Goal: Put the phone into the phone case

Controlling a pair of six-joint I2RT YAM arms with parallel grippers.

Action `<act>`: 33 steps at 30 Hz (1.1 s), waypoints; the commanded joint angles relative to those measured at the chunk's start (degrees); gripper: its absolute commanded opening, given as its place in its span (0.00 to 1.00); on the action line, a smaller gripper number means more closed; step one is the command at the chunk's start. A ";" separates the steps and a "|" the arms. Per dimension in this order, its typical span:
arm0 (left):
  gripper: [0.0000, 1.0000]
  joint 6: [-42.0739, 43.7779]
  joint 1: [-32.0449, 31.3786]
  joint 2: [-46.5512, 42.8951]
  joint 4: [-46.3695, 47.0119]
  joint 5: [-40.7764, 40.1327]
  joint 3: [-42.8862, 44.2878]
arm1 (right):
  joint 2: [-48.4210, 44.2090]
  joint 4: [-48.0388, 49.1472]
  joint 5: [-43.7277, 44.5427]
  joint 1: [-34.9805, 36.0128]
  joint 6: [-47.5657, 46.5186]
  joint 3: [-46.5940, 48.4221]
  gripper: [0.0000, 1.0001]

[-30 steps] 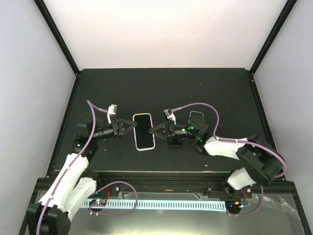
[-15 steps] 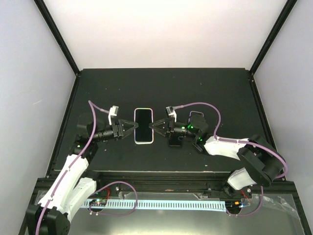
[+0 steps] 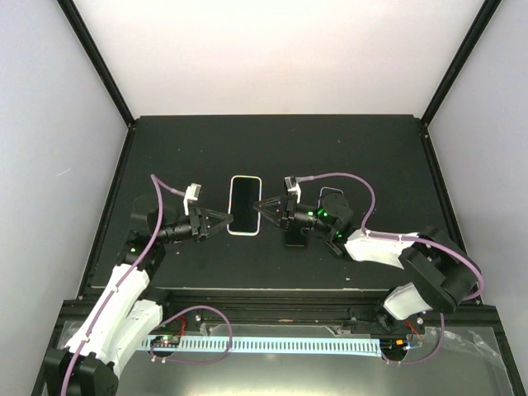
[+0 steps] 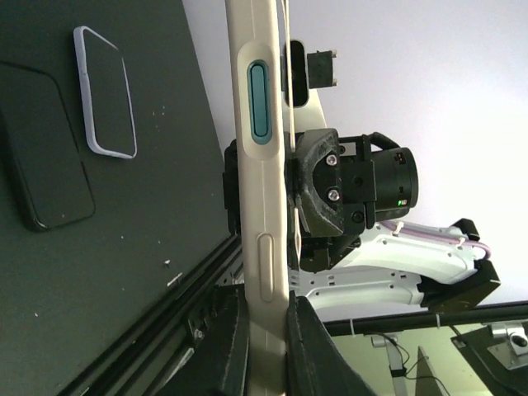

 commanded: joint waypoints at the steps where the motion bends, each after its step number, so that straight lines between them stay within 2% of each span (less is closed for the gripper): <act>1: 0.02 8.99 -0.44 1.90 -10.28 -1.85 5.52 | -1.79 3.14 0.56 -0.25 -1.26 0.94 0.06; 5: 0.01 14.17 -0.53 3.17 -16.31 -3.06 8.92 | -2.05 -0.96 -1.60 -0.30 -3.77 2.59 0.11; 8: 0.04 13.51 -0.53 3.32 -16.17 -2.87 9.29 | -2.25 -2.04 -1.64 -0.22 -4.63 2.61 0.04; 14: 0.43 5.27 -0.53 1.04 -8.41 -1.29 5.12 | -3.22 -1.88 0.39 -0.26 -4.65 2.04 0.03; 20: 0.55 1.31 -1.07 -1.32 -5.32 -1.95 0.85 | -3.33 -1.51 3.37 -0.30 -4.29 2.09 0.03; 22: 0.54 0.82 -1.23 -1.50 -5.61 -2.04 0.69 | -3.21 -1.56 3.93 -0.26 -4.18 2.11 0.03; 25: 0.47 0.44 -1.41 -1.88 -5.72 -2.73 0.89 | -2.98 -2.28 3.77 -0.25 -4.66 2.53 0.03; 29: 0.15 1.66 -1.49 -0.39 -6.77 -3.66 1.85 | -3.11 -2.72 3.46 -0.26 -5.34 2.22 0.03; 31: 0.03 4.01 -1.60 0.88 -9.92 -4.75 3.22 | -3.75 -5.08 3.25 -0.25 -7.09 2.38 0.03; 33: 0.02 6.60 -1.74 1.97 -14.07 -6.16 4.87 | -4.56 -8.64 3.14 -0.27 -10.22 2.87 0.04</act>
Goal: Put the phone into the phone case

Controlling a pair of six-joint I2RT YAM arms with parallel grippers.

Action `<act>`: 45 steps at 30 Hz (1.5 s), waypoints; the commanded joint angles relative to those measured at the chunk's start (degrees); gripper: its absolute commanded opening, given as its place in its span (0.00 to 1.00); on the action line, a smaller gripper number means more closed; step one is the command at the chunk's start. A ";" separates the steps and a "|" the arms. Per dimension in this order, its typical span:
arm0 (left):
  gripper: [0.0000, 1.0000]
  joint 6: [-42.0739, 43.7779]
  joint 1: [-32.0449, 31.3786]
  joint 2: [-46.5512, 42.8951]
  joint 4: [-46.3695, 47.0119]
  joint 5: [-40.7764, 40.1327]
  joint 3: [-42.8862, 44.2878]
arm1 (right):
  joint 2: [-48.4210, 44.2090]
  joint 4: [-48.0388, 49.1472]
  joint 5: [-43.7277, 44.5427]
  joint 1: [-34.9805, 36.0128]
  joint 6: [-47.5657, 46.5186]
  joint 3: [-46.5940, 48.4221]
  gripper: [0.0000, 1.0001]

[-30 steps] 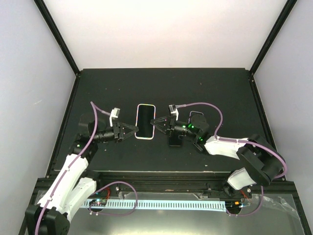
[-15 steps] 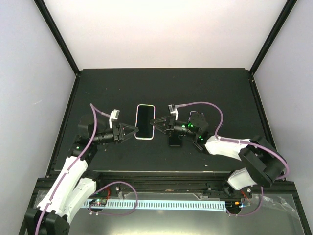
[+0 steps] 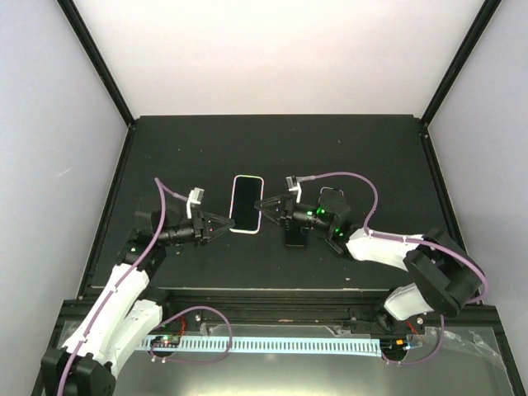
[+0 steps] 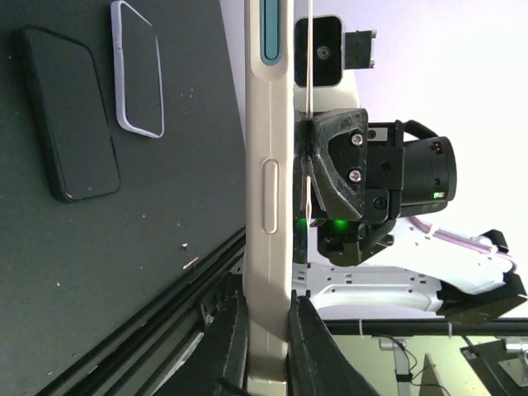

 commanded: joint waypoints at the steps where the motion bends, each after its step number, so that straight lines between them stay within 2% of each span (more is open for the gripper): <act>1: 0.02 4.88 -0.42 2.29 -7.08 -3.75 4.66 | -3.69 -3.12 0.31 -0.06 -6.57 2.38 0.06; 3: 0.02 5.02 -0.51 2.59 -7.05 -4.16 5.15 | -3.87 -5.50 -0.82 -0.06 -8.23 3.22 0.09; 7: 0.02 3.82 -0.70 2.62 -4.27 -4.84 4.70 | -3.46 -3.08 -2.56 0.16 -6.50 2.11 0.23; 12: 0.02 -0.82 -0.69 2.27 4.77 -5.56 1.11 | -3.53 -0.38 -2.94 1.53 -3.98 -0.47 0.38; 18: 0.02 -2.71 -0.69 4.36 10.15 -6.63 -1.37 | -3.07 1.86 -2.32 2.91 -1.00 -2.89 0.41; 21: 0.01 -2.49 -0.74 5.08 10.84 -6.96 -1.37 | -2.53 3.21 -2.24 3.74 0.33 -3.17 0.34; 23: 0.02 -1.19 -0.70 4.93 9.27 -7.79 -1.05 | -2.47 3.80 -2.15 3.87 0.67 -3.15 0.22; 28: 0.02 3.65 -0.65 5.35 4.30 -10.78 -0.71 | -2.15 2.54 -1.79 3.88 0.40 -2.95 0.03; 36: 0.02 4.17 -0.69 5.15 2.64 -10.31 -0.89 | -2.78 -1.24 -2.48 3.95 -3.70 -2.12 0.01; 39: 0.15 5.28 -0.69 3.90 0.37 -11.51 0.17 | -3.40 -3.74 -2.62 3.82 -6.53 -1.86 0.01; 45: 0.54 12.42 -0.60 2.74 -11.52 -18.43 4.13 | -4.84 -12.39 -1.88 3.08 -13.20 -0.97 0.01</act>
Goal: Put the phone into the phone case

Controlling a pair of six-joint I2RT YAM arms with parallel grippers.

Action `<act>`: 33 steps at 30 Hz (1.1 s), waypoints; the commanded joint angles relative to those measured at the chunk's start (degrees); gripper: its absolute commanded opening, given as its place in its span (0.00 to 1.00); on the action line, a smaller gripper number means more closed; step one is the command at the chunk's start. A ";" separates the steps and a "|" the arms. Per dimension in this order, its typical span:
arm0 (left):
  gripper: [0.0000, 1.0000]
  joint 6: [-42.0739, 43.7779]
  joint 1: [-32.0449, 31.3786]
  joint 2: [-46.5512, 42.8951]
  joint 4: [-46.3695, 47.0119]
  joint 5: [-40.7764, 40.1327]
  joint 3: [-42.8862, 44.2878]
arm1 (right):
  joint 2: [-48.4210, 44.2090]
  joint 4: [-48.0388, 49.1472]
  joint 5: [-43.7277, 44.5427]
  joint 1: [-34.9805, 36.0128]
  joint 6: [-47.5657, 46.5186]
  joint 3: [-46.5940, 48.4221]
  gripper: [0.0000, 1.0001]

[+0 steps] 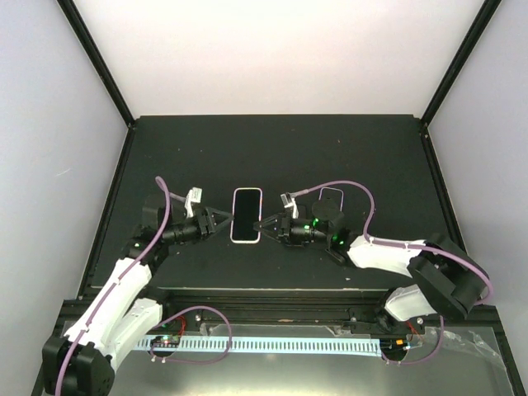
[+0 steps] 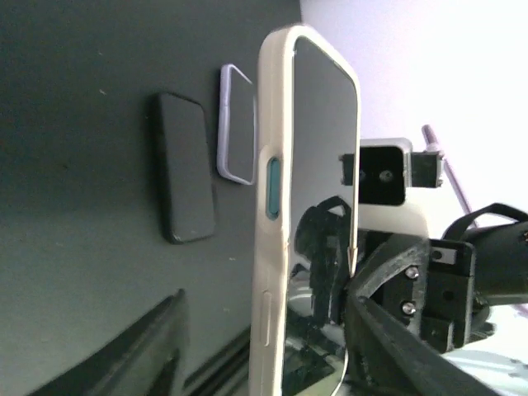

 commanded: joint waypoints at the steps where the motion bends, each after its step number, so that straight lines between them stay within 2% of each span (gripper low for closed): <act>1: 0.58 6.97 0.27 -1.43 -10.17 -8.35 4.95 | -2.88 -6.53 -0.63 -0.44 -9.15 2.73 0.01; 3: 0.66 8.54 0.29 -1.87 -12.88 -10.37 5.73 | -2.84 -10.37 0.57 -1.02 -11.81 2.89 0.01; 5: 0.93 10.36 0.29 -2.48 -15.25 -12.46 6.54 | -1.97 -12.52 0.75 -1.52 -13.84 3.36 0.01; 6: 0.98 11.16 0.29 -2.74 -16.41 -13.34 6.92 | -1.27 -13.11 0.90 -1.70 -14.90 3.54 0.01; 9: 0.99 13.31 0.29 -3.28 -19.57 -15.53 8.62 | 1.50 -15.88 1.43 -2.33 -17.56 4.77 0.01; 19: 0.99 18.56 0.21 -4.35 -25.64 -17.03 11.19 | 14.14 -16.14 0.62 -4.50 -18.33 9.00 0.01; 33: 0.99 20.24 -0.26 -4.49 -25.73 -14.37 11.71 | 20.16 -23.47 5.52 -5.70 -23.08 12.52 0.03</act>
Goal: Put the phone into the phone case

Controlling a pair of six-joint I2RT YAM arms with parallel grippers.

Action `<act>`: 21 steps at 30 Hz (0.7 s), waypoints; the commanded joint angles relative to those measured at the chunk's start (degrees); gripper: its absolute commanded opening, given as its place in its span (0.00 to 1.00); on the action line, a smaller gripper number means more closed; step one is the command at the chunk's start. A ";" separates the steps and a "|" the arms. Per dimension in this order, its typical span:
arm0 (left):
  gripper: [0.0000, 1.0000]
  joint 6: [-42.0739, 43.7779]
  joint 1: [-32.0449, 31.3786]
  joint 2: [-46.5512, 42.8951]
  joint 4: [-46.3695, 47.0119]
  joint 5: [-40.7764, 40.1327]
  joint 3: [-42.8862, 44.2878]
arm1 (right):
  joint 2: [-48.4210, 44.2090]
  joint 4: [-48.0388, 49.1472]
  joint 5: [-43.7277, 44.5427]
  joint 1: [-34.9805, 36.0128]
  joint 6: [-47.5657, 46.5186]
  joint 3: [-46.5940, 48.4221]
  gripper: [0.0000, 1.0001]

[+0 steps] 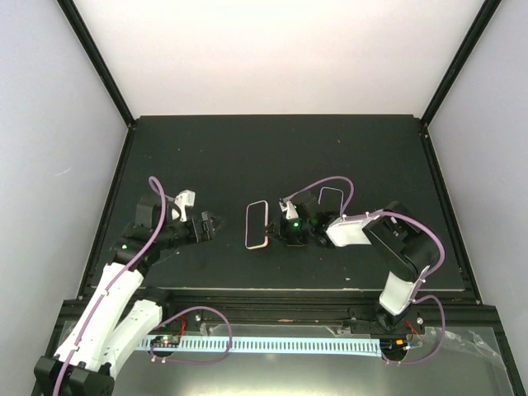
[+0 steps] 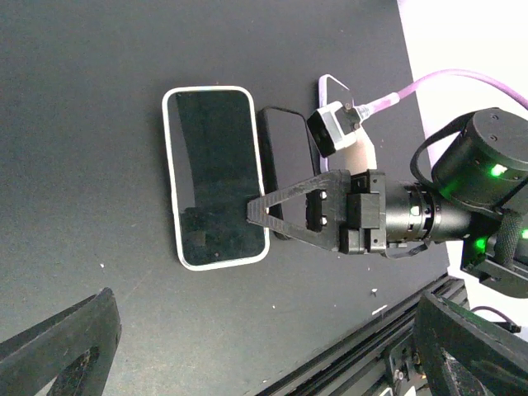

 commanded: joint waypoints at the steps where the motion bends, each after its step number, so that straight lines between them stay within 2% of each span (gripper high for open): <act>1: 0.99 0.83 -0.38 0.10 0.18 1.66 1.98 | 0.95 -0.32 1.86 -1.28 -3.50 2.45 0.04; 6: 0.99 0.06 -1.05 -0.57 1.13 2.09 1.45 | 0.75 -2.21 2.32 -2.02 -4.68 2.87 0.12; 14: 0.99 0.10 -1.80 -1.62 0.12 0.46 3.39 | -3.41 -7.83 5.19 -2.04 -7.11 3.13 0.31; 21: 0.99 1.23 -1.90 -1.26 -0.95 -0.91 6.64 | -12.62 -18.10 13.00 -2.05 -12.04 2.88 0.61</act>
